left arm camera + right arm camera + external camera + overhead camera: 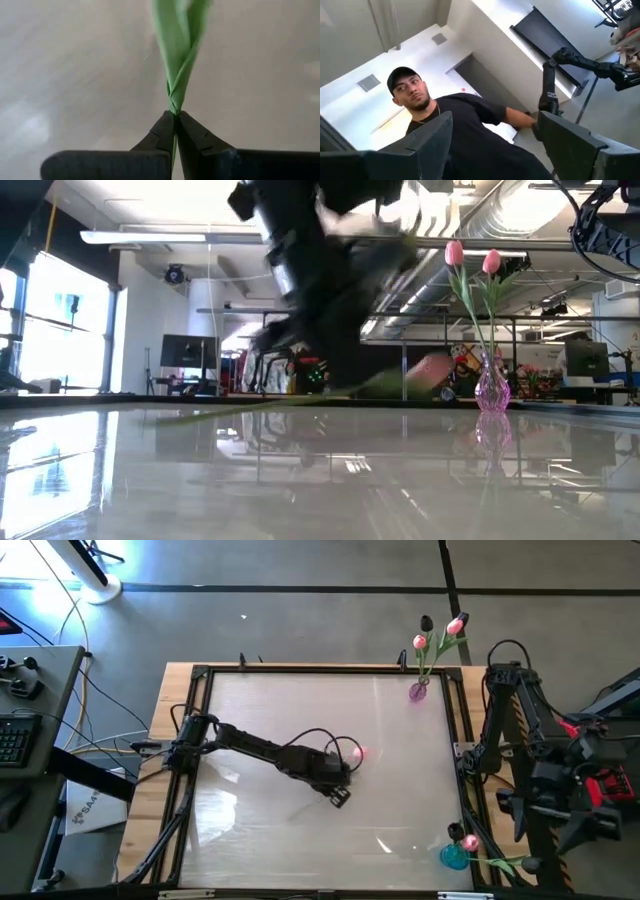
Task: Sort flowers into vase by color
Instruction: Put the pink flower into the blue vase
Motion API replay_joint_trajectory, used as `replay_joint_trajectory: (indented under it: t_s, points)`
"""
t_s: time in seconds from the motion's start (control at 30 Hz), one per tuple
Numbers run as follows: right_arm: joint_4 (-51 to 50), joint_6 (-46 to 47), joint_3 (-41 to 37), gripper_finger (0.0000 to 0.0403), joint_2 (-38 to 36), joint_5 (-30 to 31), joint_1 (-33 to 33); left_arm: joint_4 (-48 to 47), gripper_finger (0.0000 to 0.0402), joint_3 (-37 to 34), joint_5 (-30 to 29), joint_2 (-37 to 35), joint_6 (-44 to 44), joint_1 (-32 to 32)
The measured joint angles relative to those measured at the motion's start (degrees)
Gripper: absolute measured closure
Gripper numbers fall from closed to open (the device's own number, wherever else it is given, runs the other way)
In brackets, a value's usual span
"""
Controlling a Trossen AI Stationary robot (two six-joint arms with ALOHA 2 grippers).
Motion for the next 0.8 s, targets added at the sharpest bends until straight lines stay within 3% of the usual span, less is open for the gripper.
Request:
replay_joint_trajectory:
  t_s: [0.27, 0.63, 0.8]
  points:
    - [-1.18, -6.92, 0.0, 0.0121, -0.64, 1.3, -0.31, 20.7, 0.0401, 0.07, -2.53, -4.32, 6.88, -1.83]
    - [-3.57, -17.72, 0.0, 0.0121, -3.25, 20.64, -3.66, 46.06, 0.0401, 0.31, -5.0, -11.18, 24.85, -2.17]
    - [-4.49, -21.01, 0.0, 0.0121, -3.22, 25.27, -8.8, 47.37, 0.0401, 2.3, -5.02, -10.31, 27.64, -1.91]
